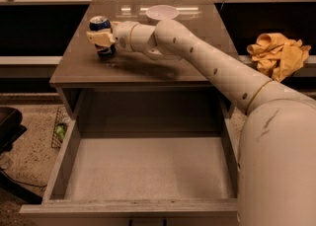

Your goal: Pick pepsi can from top drawer and place on counter

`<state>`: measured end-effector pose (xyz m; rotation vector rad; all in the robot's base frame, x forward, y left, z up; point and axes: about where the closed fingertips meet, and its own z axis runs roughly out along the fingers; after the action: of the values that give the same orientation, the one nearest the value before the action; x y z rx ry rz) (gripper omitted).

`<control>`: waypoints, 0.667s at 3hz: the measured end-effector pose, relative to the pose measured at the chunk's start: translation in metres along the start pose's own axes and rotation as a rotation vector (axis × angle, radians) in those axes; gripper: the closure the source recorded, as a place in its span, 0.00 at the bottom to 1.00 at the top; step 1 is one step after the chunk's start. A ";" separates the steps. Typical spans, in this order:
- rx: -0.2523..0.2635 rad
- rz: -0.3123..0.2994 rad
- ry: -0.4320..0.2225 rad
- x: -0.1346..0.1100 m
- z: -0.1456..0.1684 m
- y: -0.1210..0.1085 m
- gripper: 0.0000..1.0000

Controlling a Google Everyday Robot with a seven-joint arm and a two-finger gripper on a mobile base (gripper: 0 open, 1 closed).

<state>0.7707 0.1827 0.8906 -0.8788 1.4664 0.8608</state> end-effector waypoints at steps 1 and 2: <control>-0.004 0.000 0.000 0.000 0.002 0.002 0.36; -0.008 0.001 0.000 0.000 0.004 0.004 0.12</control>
Offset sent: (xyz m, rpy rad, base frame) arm -0.0009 0.0025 -0.0002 0.0004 0.0005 0.0036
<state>0.7687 0.1886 0.8903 -0.8844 1.4641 0.8682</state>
